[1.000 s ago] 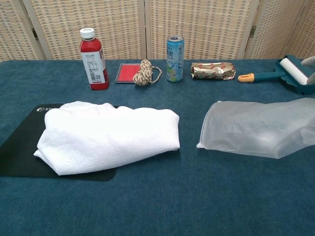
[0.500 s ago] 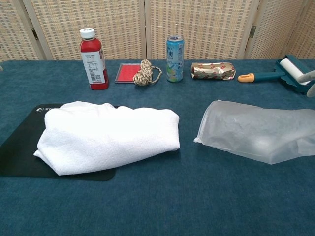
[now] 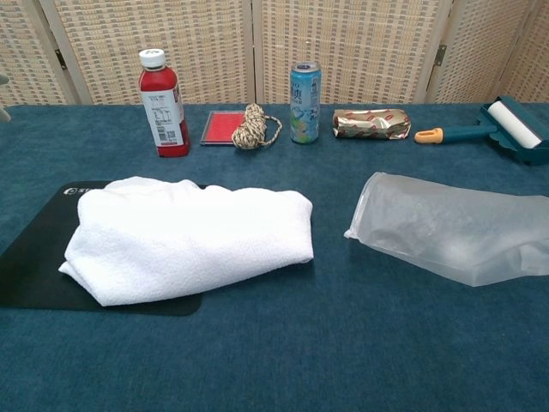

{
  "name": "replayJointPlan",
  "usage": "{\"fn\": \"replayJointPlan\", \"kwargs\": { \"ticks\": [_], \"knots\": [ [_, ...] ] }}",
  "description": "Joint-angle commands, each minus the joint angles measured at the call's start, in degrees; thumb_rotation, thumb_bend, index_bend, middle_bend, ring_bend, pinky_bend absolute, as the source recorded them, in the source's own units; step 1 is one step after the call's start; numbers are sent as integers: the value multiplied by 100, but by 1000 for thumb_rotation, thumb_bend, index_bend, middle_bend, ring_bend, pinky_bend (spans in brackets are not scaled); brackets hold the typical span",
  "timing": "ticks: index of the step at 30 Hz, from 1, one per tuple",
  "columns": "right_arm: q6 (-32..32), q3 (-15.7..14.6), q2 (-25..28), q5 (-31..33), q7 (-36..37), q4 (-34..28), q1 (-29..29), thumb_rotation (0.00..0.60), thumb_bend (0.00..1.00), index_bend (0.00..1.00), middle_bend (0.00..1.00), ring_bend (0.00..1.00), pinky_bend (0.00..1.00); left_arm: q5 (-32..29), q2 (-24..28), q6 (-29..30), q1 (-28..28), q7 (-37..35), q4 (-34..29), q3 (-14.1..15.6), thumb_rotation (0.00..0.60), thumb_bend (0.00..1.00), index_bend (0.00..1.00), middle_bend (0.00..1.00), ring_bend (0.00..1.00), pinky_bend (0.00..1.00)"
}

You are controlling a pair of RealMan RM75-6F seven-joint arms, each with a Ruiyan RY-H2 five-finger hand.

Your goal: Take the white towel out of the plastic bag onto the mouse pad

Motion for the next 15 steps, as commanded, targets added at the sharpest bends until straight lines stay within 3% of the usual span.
{"fn": "replayJointPlan", "kwargs": {
  "ticks": [1,15],
  "knots": [
    [273,135,-82,-185,288,-16,-123,600,0,83,190,160,383,-11,23,39,33,-1,14,4,600,39,1,218,352,588],
    [1377,141,210,-2456,2528,141,-847,600,0,150,237,161,383,-61,331,248,254,-78,76,28,600,39,28,219,352,585]
  ]
}}
